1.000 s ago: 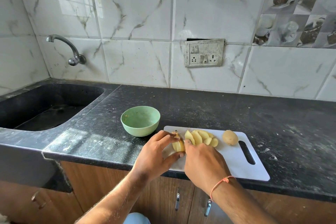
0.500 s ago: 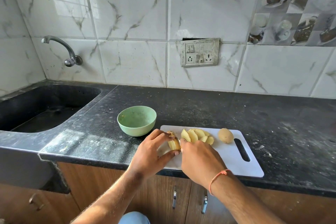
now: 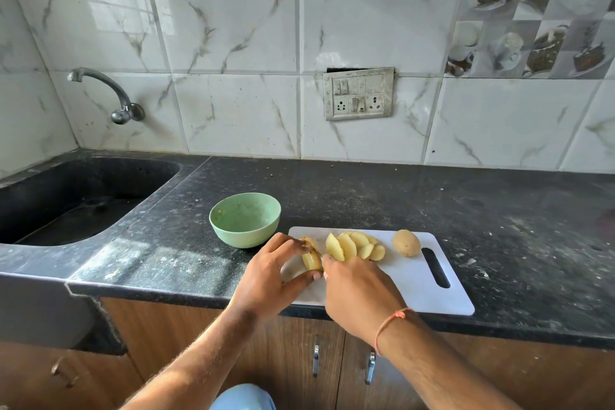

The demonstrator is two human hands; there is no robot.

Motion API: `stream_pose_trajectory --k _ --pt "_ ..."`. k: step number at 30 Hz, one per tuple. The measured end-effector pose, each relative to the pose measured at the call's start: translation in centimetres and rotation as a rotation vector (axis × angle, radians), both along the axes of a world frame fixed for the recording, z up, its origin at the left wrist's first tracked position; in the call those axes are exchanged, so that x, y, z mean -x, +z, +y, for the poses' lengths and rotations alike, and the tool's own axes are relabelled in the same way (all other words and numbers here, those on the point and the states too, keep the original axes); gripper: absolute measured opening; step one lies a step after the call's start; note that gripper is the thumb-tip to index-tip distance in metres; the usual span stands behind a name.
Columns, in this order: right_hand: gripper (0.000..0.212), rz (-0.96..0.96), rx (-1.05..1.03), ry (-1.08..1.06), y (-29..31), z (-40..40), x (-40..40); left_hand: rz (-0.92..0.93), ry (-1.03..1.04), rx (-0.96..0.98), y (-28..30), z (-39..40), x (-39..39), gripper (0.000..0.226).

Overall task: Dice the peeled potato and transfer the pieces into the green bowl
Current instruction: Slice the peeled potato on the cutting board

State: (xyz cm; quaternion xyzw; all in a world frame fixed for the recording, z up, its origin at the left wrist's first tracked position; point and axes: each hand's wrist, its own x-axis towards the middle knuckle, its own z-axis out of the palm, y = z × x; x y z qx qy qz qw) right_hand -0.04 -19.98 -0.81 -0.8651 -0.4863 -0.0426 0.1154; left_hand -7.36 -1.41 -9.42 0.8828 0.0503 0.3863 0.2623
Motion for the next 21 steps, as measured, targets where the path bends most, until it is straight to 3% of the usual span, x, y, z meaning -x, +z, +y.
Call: stream_pose_trajectory --k 3,11,21 --pt "0.022 0.025 0.001 0.007 0.2 0.8 0.1 0.002 -0.003 0.020 0.2 -0.2 0.1 0.042" --pt "0.047 -0.001 0.017 0.003 -1.4 -1.9 0.7 0.018 0.005 0.033 -0.1 -0.1 0.1 0.041" --pt "0.059 -0.019 0.035 -0.021 -1.8 -0.5 0.8 0.016 0.025 0.015 0.1 0.0 0.1 0.042"
